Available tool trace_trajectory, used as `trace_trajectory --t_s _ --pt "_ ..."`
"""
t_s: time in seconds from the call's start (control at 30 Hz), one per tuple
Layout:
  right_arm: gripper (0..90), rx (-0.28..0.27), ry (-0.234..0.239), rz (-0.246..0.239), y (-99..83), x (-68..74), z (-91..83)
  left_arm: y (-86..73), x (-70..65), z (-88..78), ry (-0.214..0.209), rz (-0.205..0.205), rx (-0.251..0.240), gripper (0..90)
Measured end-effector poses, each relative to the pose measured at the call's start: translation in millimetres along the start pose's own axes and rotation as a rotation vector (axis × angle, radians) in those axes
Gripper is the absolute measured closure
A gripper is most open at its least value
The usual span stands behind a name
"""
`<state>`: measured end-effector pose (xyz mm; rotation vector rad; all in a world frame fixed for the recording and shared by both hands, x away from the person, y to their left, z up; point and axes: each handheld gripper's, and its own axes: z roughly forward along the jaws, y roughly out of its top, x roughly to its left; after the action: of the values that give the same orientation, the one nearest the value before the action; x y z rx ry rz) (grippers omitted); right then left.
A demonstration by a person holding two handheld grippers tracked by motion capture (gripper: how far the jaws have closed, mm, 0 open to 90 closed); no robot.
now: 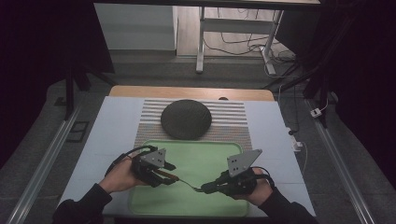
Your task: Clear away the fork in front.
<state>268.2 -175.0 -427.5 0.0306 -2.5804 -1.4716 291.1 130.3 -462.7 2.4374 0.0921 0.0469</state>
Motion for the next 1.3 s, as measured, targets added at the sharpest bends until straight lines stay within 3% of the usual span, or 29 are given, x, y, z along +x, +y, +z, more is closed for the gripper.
trace_trajectory --t_s 0.07,0.1,0.2,0.53,0.67,0.7,0.73,0.8,1.0,1.03,1.07,1.1,1.13,1.2,1.23,1.3 --pt "90.0 0.007 0.005 -0.007 0.9 1.0 1.3 3.8 -4.0 1.0 -0.013 0.053 0.016 58.6" --pt "90.0 0.007 0.005 -0.007 0.9 1.0 1.3 3.8 -4.0 1.0 -0.013 0.053 0.016 61.3" --pt "90.0 0.022 0.018 -0.02 1.8 1.1 1.9 5.7 -8.9 2.4 -0.022 0.104 0.025 68.1" --pt "89.2 0.047 0.054 -0.021 -0.3 0.6 5.1 5.7 -15.5 8.3 -0.091 0.179 0.074 75.6" --pt "83.8 0.04 -0.014 -0.013 -3.3 -2.6 0.8 5.4 -17.9 9.4 -0.12 0.179 0.084 79.3" --pt "82.7 0.037 -0.024 -0.004 -3.9 -3.8 -1.1 6.1 -16.2 8.8 -0.135 0.146 0.084 79.4" --pt "81.8 0.028 -0.038 0.006 -4.7 -4.8 -2.2 6.1 -16.2 8.8 -0.135 0.146 0.084 79.4" --pt "79.6 0.023 -0.077 0.031 -5.7 -6.3 -3.9 5.8 -14.9 8.3 -0.136 0.105 0.077 79.4" --pt "67.1 0.016 -0.177 0.074 -11.7 -7.0 -11.3 4.2 -18.7 8.8 -0.106 -0.038 0.095 79.4" --pt "67.1 0.016 -0.177 0.074 -11.7 -7.0 -11.3 4.0 -19.0 8.3 -0.099 -0.054 0.111 79.4" --pt "63.8 0.019 -0.226 0.09 -13.7 -6.4 -14.0 3.3 -19.6 8.0 -0.089 -0.076 0.123 79.4" --pt "61.3 0.021 -0.252 0.099 -14.7 -5.7 -15.6 0.9 -20.4 7.0 -0.071 -0.124 0.139 79.3" --pt "59.5 0.026 -0.28 0.107 -15.6 -5.2 -17.3 0.9 -20.4 7.0 -0.071 -0.124 0.139 79.3" --pt "55.2 0.028 -0.328 0.127 -17.6 -3.7 -20.5 -2.1 -22.0 5.3 -0.056 -0.163 0.133 79.3" --pt "55.2 0.028 -0.328 0.127 -17.6 -3.7 -20.5 -3.2 -23.1 3.9 -0.05 -0.179 0.131 79.3" --pt "48.5 0.017 -0.396 0.165 -21.2 -1.8 -24.9 -4.5 -25.8 0.8 -0.032 -0.203 0.124 79.3"
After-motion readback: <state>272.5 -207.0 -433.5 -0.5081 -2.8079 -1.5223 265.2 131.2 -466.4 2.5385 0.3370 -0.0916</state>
